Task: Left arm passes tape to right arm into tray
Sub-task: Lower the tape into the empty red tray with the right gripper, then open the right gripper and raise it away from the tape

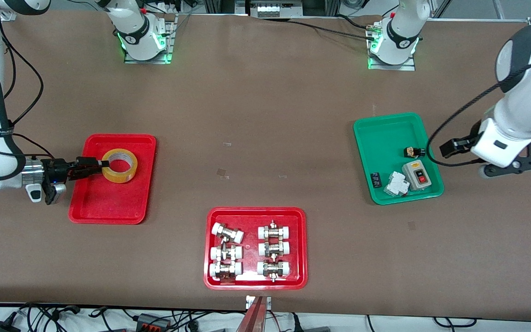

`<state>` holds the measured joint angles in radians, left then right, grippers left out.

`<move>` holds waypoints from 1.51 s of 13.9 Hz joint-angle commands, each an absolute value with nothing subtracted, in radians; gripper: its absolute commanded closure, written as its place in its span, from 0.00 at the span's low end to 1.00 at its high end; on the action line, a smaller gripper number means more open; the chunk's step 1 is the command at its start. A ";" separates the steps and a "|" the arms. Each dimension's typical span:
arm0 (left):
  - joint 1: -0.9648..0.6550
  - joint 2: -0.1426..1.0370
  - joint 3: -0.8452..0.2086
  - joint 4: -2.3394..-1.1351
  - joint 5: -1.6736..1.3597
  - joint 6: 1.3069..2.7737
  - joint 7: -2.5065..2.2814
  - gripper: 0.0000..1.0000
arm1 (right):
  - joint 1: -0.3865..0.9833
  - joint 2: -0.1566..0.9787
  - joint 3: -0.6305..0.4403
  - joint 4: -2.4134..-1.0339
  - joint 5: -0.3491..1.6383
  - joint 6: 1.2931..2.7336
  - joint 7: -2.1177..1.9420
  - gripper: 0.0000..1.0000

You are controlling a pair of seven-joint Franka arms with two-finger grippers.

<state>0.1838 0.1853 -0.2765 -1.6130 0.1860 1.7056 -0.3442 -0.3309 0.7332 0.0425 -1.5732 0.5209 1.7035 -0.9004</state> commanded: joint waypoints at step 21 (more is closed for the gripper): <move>0.216 0.195 -0.319 -1.525 0.072 1.600 -0.210 0.00 | -0.014 -0.069 0.060 -1.879 -0.002 1.795 -0.168 0.00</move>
<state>0.2066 0.1894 -0.3130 -1.5462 0.0893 1.6188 -0.2348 -0.0515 0.0008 0.0604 -1.8195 0.0161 1.8095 -0.2724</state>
